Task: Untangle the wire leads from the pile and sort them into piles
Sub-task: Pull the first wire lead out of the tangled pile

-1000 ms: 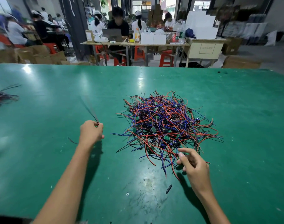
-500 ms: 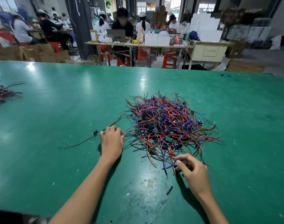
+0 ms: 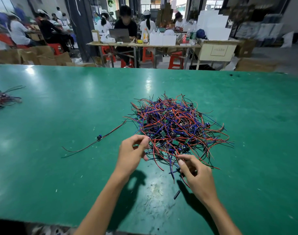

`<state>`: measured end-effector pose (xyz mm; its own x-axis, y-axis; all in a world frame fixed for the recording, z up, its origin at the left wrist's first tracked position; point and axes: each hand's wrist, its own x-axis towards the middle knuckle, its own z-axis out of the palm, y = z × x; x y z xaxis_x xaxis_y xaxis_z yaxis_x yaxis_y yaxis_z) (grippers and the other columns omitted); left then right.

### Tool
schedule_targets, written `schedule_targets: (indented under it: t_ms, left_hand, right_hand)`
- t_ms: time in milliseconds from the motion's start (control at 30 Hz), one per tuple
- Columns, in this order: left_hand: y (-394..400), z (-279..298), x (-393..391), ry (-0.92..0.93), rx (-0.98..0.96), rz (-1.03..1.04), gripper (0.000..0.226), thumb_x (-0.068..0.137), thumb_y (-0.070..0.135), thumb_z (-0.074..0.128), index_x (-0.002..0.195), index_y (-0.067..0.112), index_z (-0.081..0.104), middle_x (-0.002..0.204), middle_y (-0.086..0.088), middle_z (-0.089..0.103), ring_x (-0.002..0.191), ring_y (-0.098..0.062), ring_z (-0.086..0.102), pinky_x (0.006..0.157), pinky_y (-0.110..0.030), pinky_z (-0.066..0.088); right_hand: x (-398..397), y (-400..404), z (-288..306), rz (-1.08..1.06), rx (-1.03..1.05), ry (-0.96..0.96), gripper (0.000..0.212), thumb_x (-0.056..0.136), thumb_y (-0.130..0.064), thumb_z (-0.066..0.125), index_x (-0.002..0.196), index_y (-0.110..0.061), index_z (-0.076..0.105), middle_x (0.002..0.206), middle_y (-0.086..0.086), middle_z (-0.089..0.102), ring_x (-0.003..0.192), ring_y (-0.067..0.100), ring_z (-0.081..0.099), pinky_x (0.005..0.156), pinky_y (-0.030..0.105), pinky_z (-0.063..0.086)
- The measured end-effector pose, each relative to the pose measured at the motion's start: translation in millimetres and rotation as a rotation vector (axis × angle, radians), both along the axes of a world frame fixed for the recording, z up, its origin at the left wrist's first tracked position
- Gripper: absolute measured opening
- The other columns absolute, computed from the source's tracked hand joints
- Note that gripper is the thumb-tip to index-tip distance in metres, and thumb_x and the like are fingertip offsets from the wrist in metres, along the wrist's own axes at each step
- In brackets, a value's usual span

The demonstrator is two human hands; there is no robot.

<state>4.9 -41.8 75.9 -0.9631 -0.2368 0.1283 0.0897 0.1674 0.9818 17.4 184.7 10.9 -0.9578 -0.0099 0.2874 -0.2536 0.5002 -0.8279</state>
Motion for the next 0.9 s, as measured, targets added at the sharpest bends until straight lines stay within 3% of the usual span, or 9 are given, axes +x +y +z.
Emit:
schedule_targets:
  t_ms: [67, 167, 300, 367, 500, 567, 633, 767, 900]
  left_hand:
    - [13, -7, 1, -0.026, 0.074, -0.045, 0.012, 0.1, 0.015, 0.061, 0.093, 0.011, 0.07, 0.078, -0.002, 0.065, 0.044, -0.014, 0.058, 0.051, -0.021, 0.051]
    - [29, -17, -1, -0.064, 0.175, -0.067, 0.013, 0.101, 0.015, 0.059, 0.1, 0.006, 0.068, 0.079, -0.004, 0.063, 0.047, -0.02, 0.064, 0.053, -0.025, 0.055]
    - [16, -22, -12, -0.01, 0.204, 0.174, 0.01, 0.1, 0.014, 0.061, 0.1, 0.01, 0.071, 0.079, -0.004, 0.067, 0.055, -0.01, 0.063, 0.055, -0.019, 0.053]
    - [-13, -17, -27, 0.048, 0.177, 0.348, 0.011, 0.099, 0.014, 0.061, 0.099, 0.011, 0.072, 0.079, -0.004, 0.068, 0.061, -0.008, 0.06, 0.062, -0.024, 0.052]
    - [-88, -22, -51, -0.069, -0.264, 0.697, 0.02, 0.098, 0.029, 0.06, 0.104, 0.015, 0.074, 0.1, -0.009, 0.075, 0.089, -0.026, 0.063, 0.082, -0.034, 0.047]
    - [-111, -42, -50, -0.24, -0.552, 0.731, 0.022, 0.099, 0.031, 0.059, 0.108, 0.016, 0.072, 0.112, -0.016, 0.069, 0.109, -0.035, 0.057, 0.093, -0.042, 0.043]
    - [-121, -62, -45, -0.365, -0.775, 0.692, 0.022, 0.098, 0.032, 0.06, 0.108, 0.015, 0.069, 0.117, -0.02, 0.062, 0.117, -0.038, 0.05, 0.097, -0.047, 0.039]
    - [-131, -64, -51, -0.38, -0.864, 0.657, 0.023, 0.095, 0.034, 0.062, 0.106, 0.014, 0.068, 0.113, -0.019, 0.062, 0.114, -0.038, 0.052, 0.092, -0.049, 0.043]
    - [-142, -60, -53, -0.367, -0.911, 0.55, 0.035, 0.095, 0.038, 0.061, 0.124, 0.018, 0.056, 0.113, -0.017, 0.063, 0.108, -0.039, 0.059, 0.086, -0.047, 0.047]
  right_hand:
    - [2, -2, 1, 0.033, 0.011, -0.003, 0.032, 0.09, -0.063, 0.056, 0.117, -0.049, 0.064, 0.075, -0.01, 0.069, 0.062, 0.01, 0.065, 0.065, 0.034, 0.055]
    - [1, -2, -1, 0.019, 0.01, -0.006, 0.031, 0.093, -0.049, 0.066, 0.124, -0.047, 0.06, 0.079, -0.016, 0.069, 0.058, 0.009, 0.062, 0.065, 0.033, 0.052]
    - [-1, 4, -6, 0.003, -0.004, -0.021, 0.022, 0.095, -0.041, 0.068, 0.114, -0.048, 0.062, 0.077, -0.013, 0.068, 0.057, 0.012, 0.059, 0.063, 0.038, 0.053]
    - [-2, 5, -8, 0.002, -0.026, -0.034, 0.02, 0.095, -0.04, 0.068, 0.112, -0.048, 0.062, 0.076, -0.012, 0.07, 0.06, 0.014, 0.063, 0.065, 0.041, 0.055]
    - [-6, 7, -12, -0.007, -0.033, -0.068, 0.014, 0.094, -0.037, 0.068, 0.106, -0.046, 0.065, 0.076, -0.008, 0.071, 0.069, 0.018, 0.069, 0.071, 0.044, 0.057]
    - [-6, 9, -14, -0.001, -0.026, -0.082, 0.011, 0.094, -0.035, 0.068, 0.101, -0.045, 0.067, 0.076, -0.009, 0.071, 0.07, 0.016, 0.069, 0.07, 0.043, 0.058]
    - [-6, 9, -16, 0.003, -0.008, -0.076, 0.012, 0.094, -0.034, 0.069, 0.097, -0.045, 0.068, 0.073, -0.012, 0.07, 0.066, 0.012, 0.066, 0.066, 0.04, 0.058]
    - [-8, 6, -15, -0.003, -0.015, -0.074, 0.013, 0.093, -0.031, 0.07, 0.093, -0.044, 0.069, 0.068, -0.013, 0.068, 0.063, 0.008, 0.063, 0.062, 0.036, 0.055]
    - [-7, 6, -14, 0.002, -0.033, -0.08, 0.015, 0.092, -0.026, 0.071, 0.092, -0.041, 0.069, 0.068, -0.011, 0.068, 0.061, 0.01, 0.062, 0.061, 0.034, 0.054]
